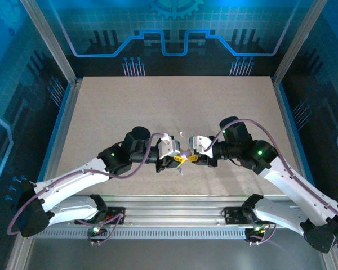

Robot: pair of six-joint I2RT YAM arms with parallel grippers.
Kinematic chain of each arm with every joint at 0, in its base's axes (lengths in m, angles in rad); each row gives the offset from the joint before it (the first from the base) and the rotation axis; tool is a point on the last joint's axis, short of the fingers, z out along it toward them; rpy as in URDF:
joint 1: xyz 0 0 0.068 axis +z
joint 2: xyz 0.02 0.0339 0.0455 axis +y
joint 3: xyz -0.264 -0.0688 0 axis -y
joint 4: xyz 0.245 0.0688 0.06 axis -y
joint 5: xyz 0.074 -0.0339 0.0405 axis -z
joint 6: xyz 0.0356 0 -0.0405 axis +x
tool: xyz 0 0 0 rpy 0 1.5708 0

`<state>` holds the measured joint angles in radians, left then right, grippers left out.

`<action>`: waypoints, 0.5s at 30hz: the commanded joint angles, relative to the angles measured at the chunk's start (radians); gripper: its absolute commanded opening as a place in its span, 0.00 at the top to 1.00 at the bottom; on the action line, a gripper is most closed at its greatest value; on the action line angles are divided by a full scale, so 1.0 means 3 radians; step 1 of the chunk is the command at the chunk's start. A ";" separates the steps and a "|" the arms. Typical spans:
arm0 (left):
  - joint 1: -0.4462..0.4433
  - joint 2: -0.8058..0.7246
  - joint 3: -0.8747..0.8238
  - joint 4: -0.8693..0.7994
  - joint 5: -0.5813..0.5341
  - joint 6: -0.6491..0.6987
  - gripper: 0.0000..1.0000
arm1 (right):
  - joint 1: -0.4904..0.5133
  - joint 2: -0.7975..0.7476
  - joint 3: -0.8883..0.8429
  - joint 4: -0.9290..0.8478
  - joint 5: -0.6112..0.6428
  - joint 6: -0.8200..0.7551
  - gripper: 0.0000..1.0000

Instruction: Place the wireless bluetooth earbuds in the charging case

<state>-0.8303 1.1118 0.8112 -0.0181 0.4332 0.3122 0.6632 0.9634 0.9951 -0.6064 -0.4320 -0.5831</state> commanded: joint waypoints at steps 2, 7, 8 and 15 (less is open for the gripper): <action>-0.0040 -0.0003 0.0065 -0.0043 0.0218 -0.0052 0.81 | -0.0158 -0.0072 0.0007 0.0379 0.0240 0.0178 0.69; -0.0040 -0.0024 0.0047 -0.0032 0.0190 -0.0059 0.81 | -0.0267 -0.0097 0.0050 0.0426 0.0152 0.0215 0.67; -0.0040 -0.0028 0.0042 -0.0027 0.0187 -0.0059 0.81 | -0.0276 -0.0096 0.0055 0.0426 0.0147 0.0215 0.67; -0.0040 -0.0070 -0.0045 0.0140 0.0089 -0.0174 0.81 | -0.0280 -0.0104 0.0052 0.0411 0.0116 0.0271 0.65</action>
<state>-0.8371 1.1118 0.8104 -0.0170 0.4496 0.2874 0.5877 0.9424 0.9947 -0.5022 -0.3931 -0.5266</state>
